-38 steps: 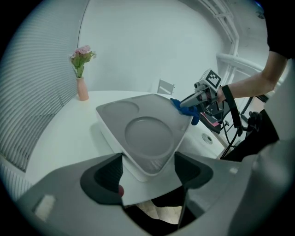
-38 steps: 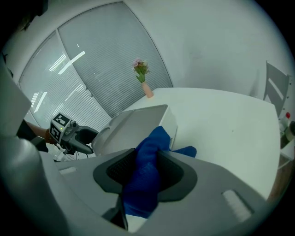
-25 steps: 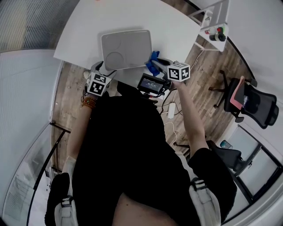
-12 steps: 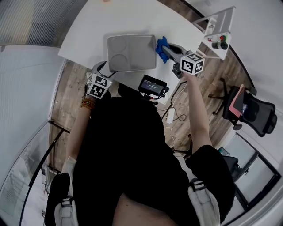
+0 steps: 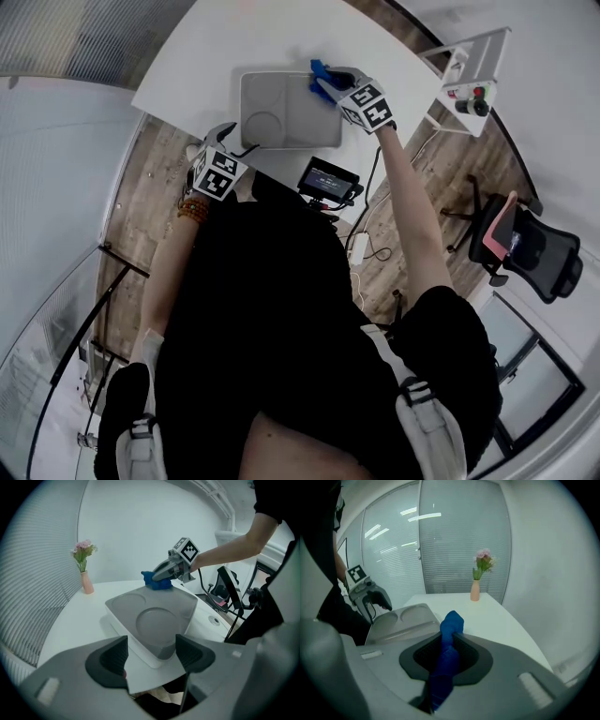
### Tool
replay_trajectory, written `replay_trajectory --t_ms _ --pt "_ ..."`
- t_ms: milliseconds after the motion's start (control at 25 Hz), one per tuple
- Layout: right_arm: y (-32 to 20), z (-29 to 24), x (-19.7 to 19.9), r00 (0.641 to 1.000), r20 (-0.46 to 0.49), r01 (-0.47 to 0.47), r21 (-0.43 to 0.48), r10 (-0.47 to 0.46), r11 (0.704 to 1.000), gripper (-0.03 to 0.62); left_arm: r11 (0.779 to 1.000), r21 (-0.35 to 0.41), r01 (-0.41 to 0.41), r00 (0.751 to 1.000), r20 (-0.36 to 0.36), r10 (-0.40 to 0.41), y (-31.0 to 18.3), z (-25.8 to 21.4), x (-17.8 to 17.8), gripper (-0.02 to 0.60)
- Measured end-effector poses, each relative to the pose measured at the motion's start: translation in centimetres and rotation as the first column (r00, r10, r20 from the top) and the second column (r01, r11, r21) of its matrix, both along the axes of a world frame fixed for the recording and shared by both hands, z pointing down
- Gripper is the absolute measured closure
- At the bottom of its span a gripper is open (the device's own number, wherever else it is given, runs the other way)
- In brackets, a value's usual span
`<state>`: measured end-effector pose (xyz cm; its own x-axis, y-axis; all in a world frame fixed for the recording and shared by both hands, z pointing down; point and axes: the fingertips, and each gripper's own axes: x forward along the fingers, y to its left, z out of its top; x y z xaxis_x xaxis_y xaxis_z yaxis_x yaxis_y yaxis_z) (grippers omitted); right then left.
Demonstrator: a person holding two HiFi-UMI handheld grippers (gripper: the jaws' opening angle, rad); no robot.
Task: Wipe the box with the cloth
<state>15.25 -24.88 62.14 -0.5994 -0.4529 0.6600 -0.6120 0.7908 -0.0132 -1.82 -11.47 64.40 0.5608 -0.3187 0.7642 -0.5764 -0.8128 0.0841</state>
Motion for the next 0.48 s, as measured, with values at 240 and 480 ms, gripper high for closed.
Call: replay_trajectory --t_ms 240,480 --pt "1.7 1.8 -1.4 0.98 -0.152 0.129 -0.02 -0.131 0.991 0.516 1.0 0.002 0.003 1.0 -0.012 -0.003 -0.1 0.2 -0.1 0.249" --pt "3.4 2.6 -2.7 0.96 -0.163 0.215 -0.1 -0.229 0.971 0.517 1.0 0.004 0.013 1.0 -0.02 -0.013 -0.1 0.3 -0.1 0.25"
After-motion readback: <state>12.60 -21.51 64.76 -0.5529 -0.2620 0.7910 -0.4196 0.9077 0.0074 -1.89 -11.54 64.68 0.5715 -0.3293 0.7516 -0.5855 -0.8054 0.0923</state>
